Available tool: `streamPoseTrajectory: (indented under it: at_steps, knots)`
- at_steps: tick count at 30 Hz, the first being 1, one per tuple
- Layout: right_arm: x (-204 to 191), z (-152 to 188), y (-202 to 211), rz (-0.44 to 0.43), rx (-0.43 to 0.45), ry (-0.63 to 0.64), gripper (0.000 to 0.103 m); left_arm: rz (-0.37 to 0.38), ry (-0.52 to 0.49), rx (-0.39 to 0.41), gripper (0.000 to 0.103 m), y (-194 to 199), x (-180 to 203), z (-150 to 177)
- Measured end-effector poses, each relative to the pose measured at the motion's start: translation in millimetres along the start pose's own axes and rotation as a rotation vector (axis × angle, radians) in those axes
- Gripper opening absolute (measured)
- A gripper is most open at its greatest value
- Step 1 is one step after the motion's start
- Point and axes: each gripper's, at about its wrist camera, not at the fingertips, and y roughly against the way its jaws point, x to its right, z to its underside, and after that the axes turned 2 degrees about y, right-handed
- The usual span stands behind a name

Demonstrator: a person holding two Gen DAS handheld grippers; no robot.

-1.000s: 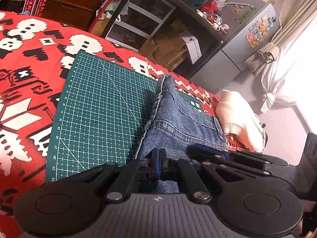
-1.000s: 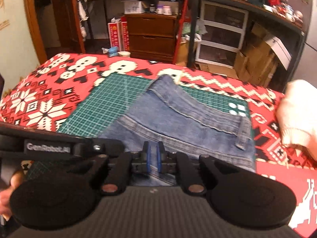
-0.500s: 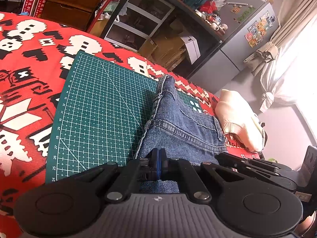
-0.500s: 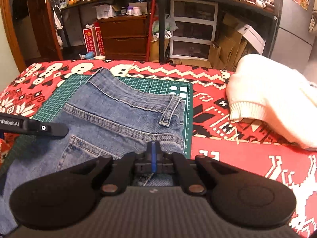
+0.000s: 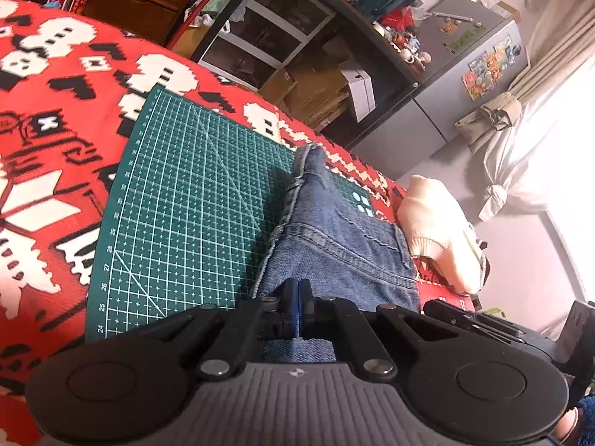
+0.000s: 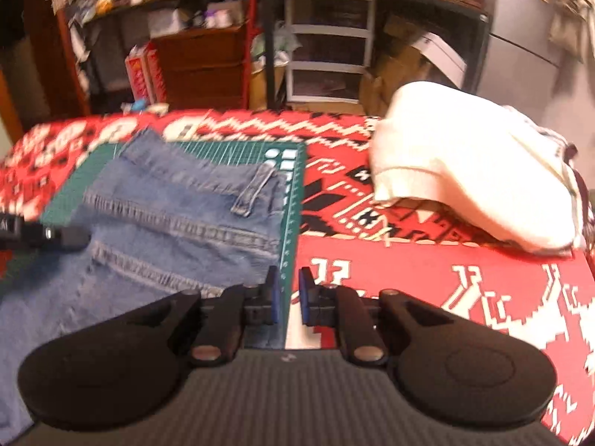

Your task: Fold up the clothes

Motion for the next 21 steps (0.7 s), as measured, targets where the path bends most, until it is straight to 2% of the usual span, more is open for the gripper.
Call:
streamPoseTrajectory:
  at_steps: [3, 7, 9, 12, 16, 21]
  knots:
    - [-10, -3, 10, -0.04, 0.038, 0.036, 0.011, 0.016, -0.032, 0.015, 0.004, 7, 11, 0]
    - [-32, -7, 9, -0.091, 0.047, 0.077, 0.011, 0.011, -0.068, -0.007, 0.004, 2, 17, 5]
    - [-41, -7, 2, -0.093, 0.034, 0.092, 0.011, -0.01, -0.08, -0.025, 0.003, -4, 15, 9]
    - [-47, -7, -12, -0.087, 0.013, 0.094, 0.011, 0.007, -0.05, -0.027, 0.003, -6, 7, 9]
    - [-44, -8, -25, -0.066, 0.012, 0.09, 0.0, 0.019, -0.02, -0.034, 0.003, -7, 1, 8]
    - [-40, -9, -25, -0.048, 0.014, 0.094, 0.0, 0.002, -0.061, -0.031, 0.003, -7, 6, 8]
